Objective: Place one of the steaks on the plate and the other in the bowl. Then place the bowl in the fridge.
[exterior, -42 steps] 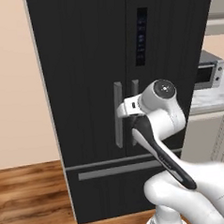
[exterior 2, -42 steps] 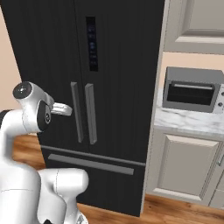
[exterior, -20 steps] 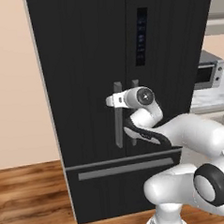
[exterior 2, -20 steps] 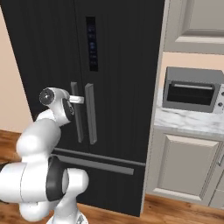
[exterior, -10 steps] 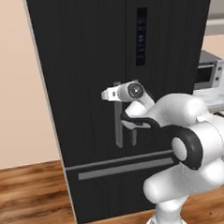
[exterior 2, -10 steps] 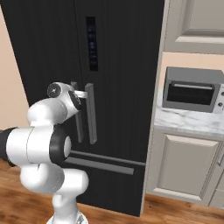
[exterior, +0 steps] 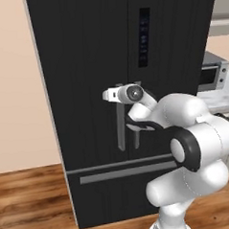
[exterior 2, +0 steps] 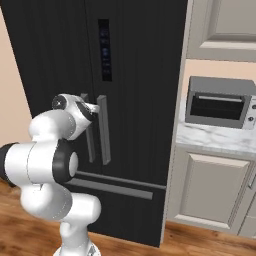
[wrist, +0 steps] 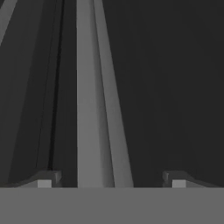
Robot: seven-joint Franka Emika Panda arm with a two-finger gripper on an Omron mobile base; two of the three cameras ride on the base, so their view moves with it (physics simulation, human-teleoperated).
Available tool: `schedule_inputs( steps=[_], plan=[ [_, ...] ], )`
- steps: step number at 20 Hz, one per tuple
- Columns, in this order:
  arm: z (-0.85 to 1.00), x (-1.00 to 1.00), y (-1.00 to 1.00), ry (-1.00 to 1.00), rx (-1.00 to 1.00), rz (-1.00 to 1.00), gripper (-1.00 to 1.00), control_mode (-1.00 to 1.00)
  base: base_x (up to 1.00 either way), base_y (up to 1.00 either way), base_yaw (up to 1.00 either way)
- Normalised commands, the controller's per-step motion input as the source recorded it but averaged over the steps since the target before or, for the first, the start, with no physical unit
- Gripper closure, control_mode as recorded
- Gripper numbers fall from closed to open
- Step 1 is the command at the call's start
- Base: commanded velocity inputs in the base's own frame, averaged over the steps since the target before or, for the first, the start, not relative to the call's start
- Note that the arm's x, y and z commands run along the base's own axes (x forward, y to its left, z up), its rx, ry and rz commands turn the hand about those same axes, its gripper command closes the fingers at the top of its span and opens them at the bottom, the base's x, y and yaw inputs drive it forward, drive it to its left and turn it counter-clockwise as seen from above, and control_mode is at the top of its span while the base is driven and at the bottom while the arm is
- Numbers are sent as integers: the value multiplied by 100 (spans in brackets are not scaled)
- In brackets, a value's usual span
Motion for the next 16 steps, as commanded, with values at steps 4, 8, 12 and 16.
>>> schedule_inputs(
  steps=[4,8,12,16],
  plan=[
    [0,2,9,1,0,0,100,-100,0,0,0],
    [0,-61,37,7,0,3,100,-100,0,0,0],
    [0,-89,67,6,0,1,100,-100,0,0,0],
    [0,-72,80,0,0,0,100,-100,0,0,0]
  ],
)
